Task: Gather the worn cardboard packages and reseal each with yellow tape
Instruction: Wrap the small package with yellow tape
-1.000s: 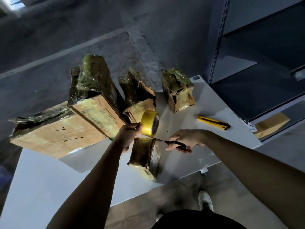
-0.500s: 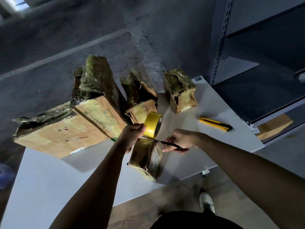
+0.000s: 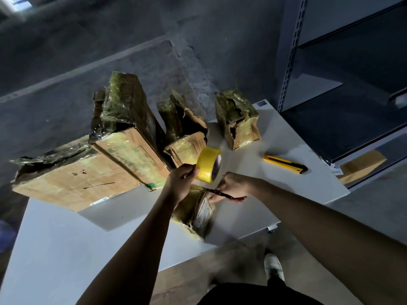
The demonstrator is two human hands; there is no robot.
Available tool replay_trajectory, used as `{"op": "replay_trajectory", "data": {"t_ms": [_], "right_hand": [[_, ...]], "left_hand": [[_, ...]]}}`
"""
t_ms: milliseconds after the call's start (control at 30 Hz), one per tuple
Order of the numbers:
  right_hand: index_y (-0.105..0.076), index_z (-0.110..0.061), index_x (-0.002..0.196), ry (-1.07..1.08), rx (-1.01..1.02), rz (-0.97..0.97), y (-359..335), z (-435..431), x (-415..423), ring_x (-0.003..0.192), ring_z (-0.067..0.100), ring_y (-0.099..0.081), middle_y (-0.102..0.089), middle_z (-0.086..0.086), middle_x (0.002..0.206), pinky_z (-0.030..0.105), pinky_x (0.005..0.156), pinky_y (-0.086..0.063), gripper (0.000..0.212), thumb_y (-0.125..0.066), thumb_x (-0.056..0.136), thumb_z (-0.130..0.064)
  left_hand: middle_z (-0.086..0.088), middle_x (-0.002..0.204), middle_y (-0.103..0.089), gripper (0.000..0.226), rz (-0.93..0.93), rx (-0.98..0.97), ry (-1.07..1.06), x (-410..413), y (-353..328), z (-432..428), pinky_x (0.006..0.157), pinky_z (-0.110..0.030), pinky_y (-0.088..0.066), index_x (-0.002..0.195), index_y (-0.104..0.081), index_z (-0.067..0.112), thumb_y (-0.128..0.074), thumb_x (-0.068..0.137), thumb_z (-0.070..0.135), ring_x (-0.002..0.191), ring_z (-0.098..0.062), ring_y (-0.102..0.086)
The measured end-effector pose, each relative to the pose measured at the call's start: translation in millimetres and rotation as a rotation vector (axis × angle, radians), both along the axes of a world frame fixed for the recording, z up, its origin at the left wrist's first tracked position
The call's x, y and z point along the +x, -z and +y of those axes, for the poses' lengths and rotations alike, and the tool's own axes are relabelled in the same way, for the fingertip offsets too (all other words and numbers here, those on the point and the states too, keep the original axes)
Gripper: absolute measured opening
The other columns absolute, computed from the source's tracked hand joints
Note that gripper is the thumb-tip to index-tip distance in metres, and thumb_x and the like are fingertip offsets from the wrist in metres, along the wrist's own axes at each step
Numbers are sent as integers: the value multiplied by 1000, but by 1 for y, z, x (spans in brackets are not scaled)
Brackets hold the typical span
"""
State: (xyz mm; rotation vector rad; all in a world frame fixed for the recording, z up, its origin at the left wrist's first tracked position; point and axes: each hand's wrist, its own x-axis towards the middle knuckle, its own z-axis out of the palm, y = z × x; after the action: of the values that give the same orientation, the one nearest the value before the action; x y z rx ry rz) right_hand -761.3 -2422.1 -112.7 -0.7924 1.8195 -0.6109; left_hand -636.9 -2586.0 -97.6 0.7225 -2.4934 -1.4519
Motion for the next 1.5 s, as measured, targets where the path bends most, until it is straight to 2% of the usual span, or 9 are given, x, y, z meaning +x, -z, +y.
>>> {"op": "replay_trajectory", "data": {"t_ms": [200,467,700,767,867,1133,1267,1400,1500], "right_hand": [[-62,-10,109,100,142,55,25,4,-6,60,12,-59,-61,0,81,21,56,-44,48,-67,88,-53],[-54,-3,127,236,96,182,57,22,-12,111,31,-60,-61,13,126,29,85,-49,36,-57,98,-24],[-49,-7,73,291,42,299,45,26,-15,82,33,-60,-59,13,79,28,59,-35,34,-54,100,-29],[-58,-10,104,465,-148,81,27,20,-12,101,27,-63,-64,8,105,29,69,-45,47,-59,93,-55],[-27,-27,149,580,-290,-373,0,6,-3,123,23,-49,-50,1,132,45,99,-48,86,-63,79,-64],[-23,-30,135,666,-438,-487,-1,-10,-2,117,24,-55,-48,6,132,55,104,-45,76,-79,83,-22],[-36,-30,128,698,-480,-267,8,-14,-3,103,24,-60,-49,10,125,41,77,-56,76,-87,73,-35],[-30,-44,139,456,-169,209,28,-5,-15,125,32,-35,-36,8,137,46,99,-39,95,-77,59,-63],[-24,-42,149,270,3,449,39,5,-16,133,36,-27,-27,9,143,50,105,-33,97,-80,69,-51]], "left_hand": [[-7,85,-66,18,-57,-271,61,-2,11,-4,69,-35,-51,94,-71,8,-59,98,20,76,-21,-64],[0,101,-72,27,-188,-441,105,-9,20,-3,68,-26,-44,108,-73,17,-56,98,37,87,-18,-67],[3,107,-72,29,-233,-484,107,-10,20,-2,74,-28,-50,111,-72,21,-55,98,41,91,-17,-67],[3,105,-71,29,-235,-475,125,-10,19,-2,70,-26,-46,112,-72,21,-54,98,40,89,-16,-66],[2,99,-71,27,-221,-396,180,-10,14,-2,69,-27,-47,111,-71,17,-54,100,36,87,-13,-67],[5,90,-71,25,-125,-271,286,-3,3,-5,75,-29,-55,111,-69,12,-53,100,27,83,-6,-69],[0,114,-71,33,-107,-251,250,2,8,-8,90,-32,-55,125,-66,13,-58,98,28,102,-8,-67],[2,127,-66,40,-129,-191,119,9,8,-14,103,-35,-50,134,-59,17,-64,95,25,118,-6,-61],[5,130,-63,33,-182,-251,100,16,0,-15,102,-26,-47,130,-62,19,-58,99,27,120,-6,-58]]}}
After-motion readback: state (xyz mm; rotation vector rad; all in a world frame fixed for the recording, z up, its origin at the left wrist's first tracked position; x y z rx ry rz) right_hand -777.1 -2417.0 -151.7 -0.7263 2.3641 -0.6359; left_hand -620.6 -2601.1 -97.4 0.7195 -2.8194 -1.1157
